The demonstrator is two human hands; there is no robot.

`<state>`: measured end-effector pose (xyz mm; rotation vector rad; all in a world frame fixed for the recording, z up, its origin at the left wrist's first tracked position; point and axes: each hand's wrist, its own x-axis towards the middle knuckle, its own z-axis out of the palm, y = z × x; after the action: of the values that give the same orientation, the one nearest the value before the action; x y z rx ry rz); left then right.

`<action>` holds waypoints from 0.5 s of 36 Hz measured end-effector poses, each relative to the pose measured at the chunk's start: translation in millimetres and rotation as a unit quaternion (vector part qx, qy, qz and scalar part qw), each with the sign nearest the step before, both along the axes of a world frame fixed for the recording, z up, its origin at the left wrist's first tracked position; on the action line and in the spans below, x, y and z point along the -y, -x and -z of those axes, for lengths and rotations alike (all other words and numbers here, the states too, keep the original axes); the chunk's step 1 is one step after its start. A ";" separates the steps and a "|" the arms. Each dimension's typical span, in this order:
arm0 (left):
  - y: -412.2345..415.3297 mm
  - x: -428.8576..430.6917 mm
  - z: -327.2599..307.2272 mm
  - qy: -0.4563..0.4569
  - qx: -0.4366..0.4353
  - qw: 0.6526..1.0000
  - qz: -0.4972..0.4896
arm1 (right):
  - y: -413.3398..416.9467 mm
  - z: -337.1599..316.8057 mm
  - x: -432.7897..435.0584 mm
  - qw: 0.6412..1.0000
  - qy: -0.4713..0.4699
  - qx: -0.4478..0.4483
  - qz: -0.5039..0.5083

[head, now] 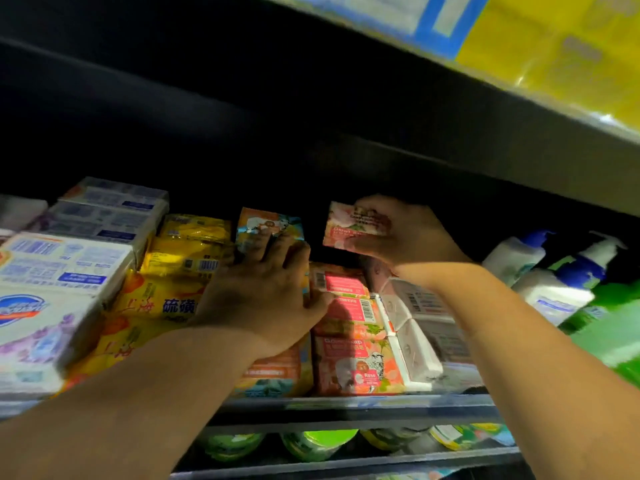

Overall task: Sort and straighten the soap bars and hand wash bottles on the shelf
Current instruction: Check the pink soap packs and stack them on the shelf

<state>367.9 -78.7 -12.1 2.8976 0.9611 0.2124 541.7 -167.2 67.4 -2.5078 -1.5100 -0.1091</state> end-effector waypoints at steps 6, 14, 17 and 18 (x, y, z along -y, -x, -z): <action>0.1 -6.6 -6.2 0.068 -0.025 0.997 0.020 | 28.5 5.9 41.5 0.953 -0.161 -0.251 0.047; 33.1 -15.4 -26.1 0.199 0.167 0.956 0.138 | 88.0 9.7 95.5 0.798 -0.228 -0.556 0.051; 59.3 -0.7 -29.0 0.149 0.162 0.943 0.250 | 106.5 8.4 118.4 0.746 -0.181 -0.641 0.018; 67.5 7.4 -28.2 0.130 0.181 0.932 0.285 | 113.2 7.1 124.1 0.729 -0.175 -0.661 0.020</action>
<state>300.4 -86.0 16.1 2.6135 0.0671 0.5035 428.4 -291.3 60.3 -1.4984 -0.6595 1.0445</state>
